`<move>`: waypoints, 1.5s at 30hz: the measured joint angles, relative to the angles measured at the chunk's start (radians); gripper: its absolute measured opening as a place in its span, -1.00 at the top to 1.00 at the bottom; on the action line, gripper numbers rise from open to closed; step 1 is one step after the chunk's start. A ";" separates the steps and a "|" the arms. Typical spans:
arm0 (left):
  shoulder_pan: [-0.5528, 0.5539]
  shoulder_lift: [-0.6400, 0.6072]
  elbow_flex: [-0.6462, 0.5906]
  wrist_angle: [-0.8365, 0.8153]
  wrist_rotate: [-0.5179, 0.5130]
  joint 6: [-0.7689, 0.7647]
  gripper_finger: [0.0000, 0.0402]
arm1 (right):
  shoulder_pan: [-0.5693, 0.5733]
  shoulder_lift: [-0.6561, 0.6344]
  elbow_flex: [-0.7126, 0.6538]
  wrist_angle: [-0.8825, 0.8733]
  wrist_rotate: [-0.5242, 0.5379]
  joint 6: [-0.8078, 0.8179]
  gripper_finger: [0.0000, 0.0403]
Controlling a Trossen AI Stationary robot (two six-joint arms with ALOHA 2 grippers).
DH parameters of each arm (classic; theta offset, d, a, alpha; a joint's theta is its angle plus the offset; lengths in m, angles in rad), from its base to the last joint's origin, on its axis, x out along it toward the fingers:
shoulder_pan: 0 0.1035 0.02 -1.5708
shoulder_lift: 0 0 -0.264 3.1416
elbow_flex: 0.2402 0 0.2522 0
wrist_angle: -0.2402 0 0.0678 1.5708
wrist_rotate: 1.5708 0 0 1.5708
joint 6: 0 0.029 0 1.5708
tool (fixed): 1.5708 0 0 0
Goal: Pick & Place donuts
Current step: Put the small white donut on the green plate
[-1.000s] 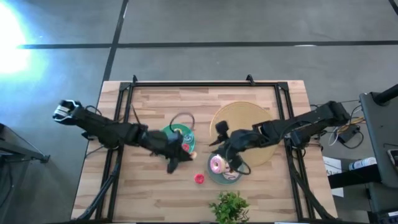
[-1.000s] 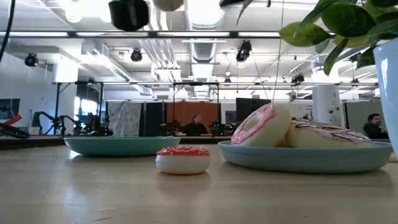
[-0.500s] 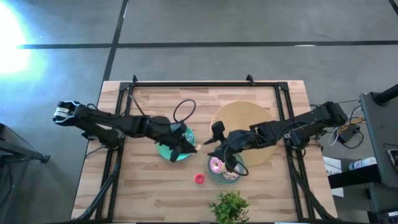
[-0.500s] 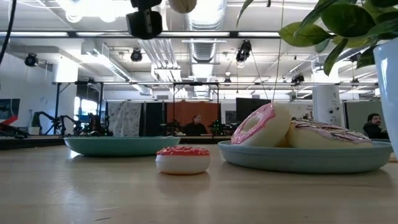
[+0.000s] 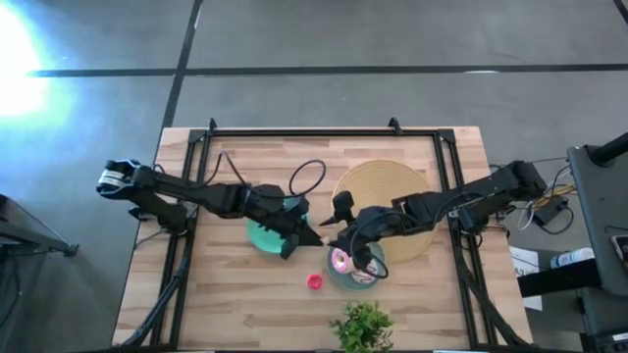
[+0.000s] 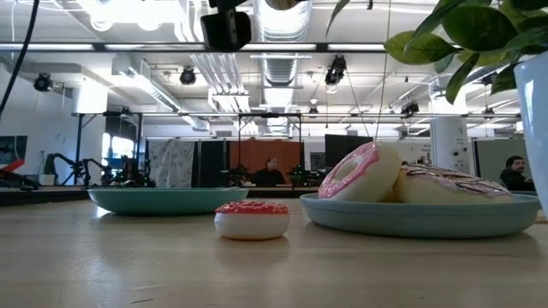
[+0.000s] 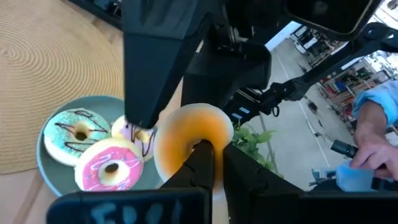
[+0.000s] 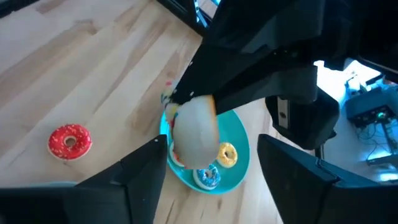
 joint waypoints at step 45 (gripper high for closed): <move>-0.245 -0.111 -0.016 -0.409 -0.828 0.280 0.43 | -0.297 0.160 -0.014 0.208 -0.544 1.225 0.88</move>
